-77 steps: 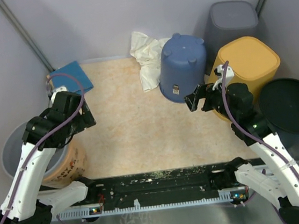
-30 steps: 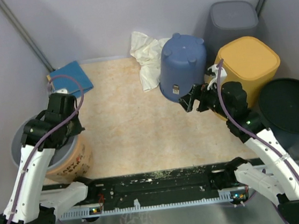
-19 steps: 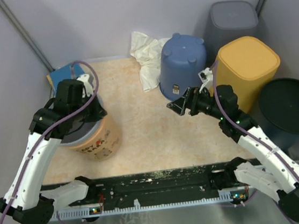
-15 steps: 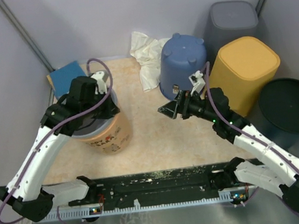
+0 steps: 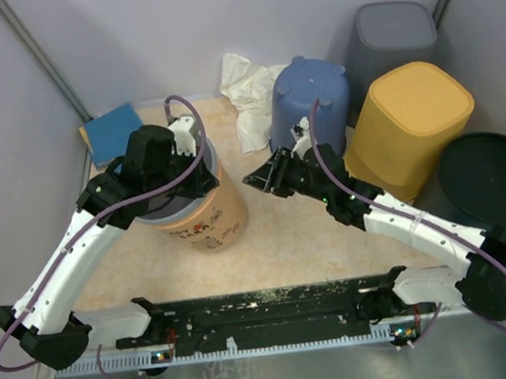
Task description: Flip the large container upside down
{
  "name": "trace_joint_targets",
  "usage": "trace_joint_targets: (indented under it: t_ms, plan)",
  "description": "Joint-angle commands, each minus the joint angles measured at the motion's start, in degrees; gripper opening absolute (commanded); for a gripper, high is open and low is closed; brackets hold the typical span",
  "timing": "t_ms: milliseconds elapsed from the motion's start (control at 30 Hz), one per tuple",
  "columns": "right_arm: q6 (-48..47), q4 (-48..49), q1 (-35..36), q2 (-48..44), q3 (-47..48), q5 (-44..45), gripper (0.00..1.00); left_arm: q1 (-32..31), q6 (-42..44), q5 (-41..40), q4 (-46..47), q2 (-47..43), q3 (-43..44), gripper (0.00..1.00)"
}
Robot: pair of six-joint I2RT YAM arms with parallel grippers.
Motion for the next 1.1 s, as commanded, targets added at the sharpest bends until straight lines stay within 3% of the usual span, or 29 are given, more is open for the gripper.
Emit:
trace_joint_targets:
  t_ms: [0,233,400,567,767,1067]
  plan:
    - [1.7,6.1,1.0,3.4,5.8,-0.5,0.43,-0.6,1.3,6.6,4.6,-2.4,-1.8,0.00]
    - [3.6,10.9,1.2,7.9,7.3,-4.4,0.44,-0.8,1.5,9.0,5.0,-2.4,-3.1,0.00]
    - [2.8,13.7,1.9,6.3,7.1,-3.6,0.46,-0.9,1.8,9.3,5.1,-2.4,-3.4,0.00]
    - [1.5,11.3,1.9,7.0,8.8,-2.7,0.48,-0.9,1.6,10.1,5.3,-2.2,-3.5,0.00]
    - [3.5,16.7,2.0,12.1,9.3,-8.7,0.48,-1.6,1.9,11.2,5.7,-1.3,-1.7,0.00]
    - [2.3,10.1,2.2,11.4,4.0,-4.5,0.47,-3.9,3.8,10.3,5.7,1.2,5.1,0.00]
